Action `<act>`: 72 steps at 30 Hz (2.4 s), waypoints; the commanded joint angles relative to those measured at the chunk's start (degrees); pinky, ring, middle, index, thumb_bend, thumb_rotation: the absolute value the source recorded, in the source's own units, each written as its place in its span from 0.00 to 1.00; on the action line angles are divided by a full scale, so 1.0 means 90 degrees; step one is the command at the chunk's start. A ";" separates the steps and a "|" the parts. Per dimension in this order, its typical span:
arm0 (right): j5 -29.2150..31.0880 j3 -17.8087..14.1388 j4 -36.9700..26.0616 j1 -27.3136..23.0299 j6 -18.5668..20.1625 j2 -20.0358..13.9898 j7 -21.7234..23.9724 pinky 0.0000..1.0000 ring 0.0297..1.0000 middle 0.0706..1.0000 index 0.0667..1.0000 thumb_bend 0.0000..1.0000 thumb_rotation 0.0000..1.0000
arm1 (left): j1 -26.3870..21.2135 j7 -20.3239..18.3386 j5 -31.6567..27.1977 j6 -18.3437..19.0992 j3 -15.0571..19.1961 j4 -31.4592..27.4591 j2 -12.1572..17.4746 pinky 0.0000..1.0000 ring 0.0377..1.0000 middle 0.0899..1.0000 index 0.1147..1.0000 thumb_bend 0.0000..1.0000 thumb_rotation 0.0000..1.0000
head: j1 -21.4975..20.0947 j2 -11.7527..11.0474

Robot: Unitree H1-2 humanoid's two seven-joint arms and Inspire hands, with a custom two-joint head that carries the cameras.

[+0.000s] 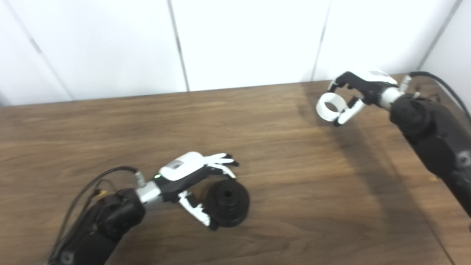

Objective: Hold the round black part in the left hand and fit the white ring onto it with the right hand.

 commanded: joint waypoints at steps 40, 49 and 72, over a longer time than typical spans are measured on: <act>0.0479 -0.0007 -0.3241 0.0283 -0.0370 0.0254 0.1256 0.72 0.79 0.75 0.44 0.52 0.14 | 0.0091 -0.0463 0.0432 0.0119 -0.0177 0.0477 -0.0323 0.90 0.97 0.90 0.42 0.52 0.08 | 0.0281 0.0096; 0.0388 0.0205 -0.3717 0.0328 -0.0314 0.0498 0.1474 0.69 0.79 0.75 0.44 0.52 0.14 | 0.0064 -0.0508 0.0460 0.0191 -0.0195 0.0444 -0.0333 0.89 0.98 0.90 0.42 0.52 0.08 | 0.0301 0.0098; 0.0475 0.0726 -0.4139 -0.0002 -0.0745 0.0836 0.2244 0.68 0.78 0.74 0.44 0.52 0.14 | -0.0006 -0.0545 0.0738 0.0294 -0.0321 0.0468 -0.0446 0.83 0.98 0.90 0.42 0.52 0.08 | 0.0436 0.0209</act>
